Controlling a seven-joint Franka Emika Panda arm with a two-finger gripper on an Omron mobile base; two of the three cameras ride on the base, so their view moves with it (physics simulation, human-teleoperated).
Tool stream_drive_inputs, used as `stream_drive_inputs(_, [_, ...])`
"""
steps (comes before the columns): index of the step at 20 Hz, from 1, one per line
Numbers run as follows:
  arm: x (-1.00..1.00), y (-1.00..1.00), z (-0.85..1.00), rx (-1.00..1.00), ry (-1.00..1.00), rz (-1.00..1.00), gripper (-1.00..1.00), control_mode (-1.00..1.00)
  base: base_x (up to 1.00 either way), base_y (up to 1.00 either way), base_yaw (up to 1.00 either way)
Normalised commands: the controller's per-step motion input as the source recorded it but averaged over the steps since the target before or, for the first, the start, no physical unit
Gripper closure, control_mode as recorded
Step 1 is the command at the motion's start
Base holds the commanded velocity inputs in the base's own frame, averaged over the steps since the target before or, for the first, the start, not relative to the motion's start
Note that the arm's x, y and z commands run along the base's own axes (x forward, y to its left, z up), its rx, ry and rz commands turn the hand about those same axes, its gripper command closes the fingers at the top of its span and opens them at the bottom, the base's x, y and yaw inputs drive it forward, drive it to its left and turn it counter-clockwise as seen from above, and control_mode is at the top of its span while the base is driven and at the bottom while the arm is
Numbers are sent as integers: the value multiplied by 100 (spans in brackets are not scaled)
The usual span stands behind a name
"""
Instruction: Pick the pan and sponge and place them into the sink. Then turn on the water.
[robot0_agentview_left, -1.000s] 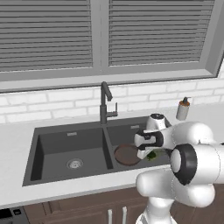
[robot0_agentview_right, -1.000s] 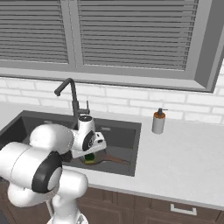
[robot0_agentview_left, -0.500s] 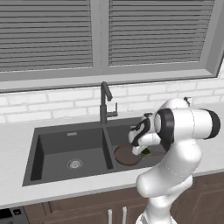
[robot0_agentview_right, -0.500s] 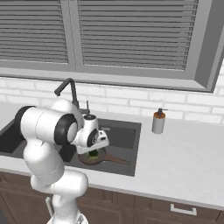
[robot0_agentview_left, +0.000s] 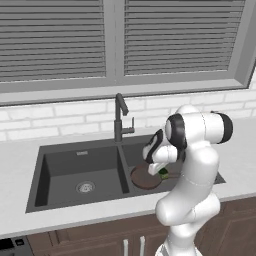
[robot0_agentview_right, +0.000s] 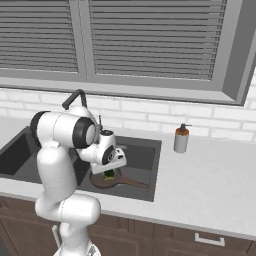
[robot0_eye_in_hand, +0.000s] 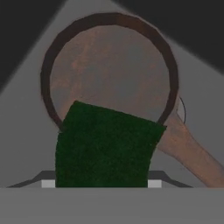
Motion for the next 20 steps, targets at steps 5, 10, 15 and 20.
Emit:
stream_drive_inputs(5, [17,0,-41,0,0,0,100,-100,0,0,0])
stream_drive_inputs(10, [17,0,-21,0,0,0,100,-100,0,0,0])
stream_drive_inputs(15, [0,0,-2,0,0,0,100,-100,0,0,0])
stream_drive_inputs(20, [9,0,-22,0,1,0,-100,-100,0,0,0])
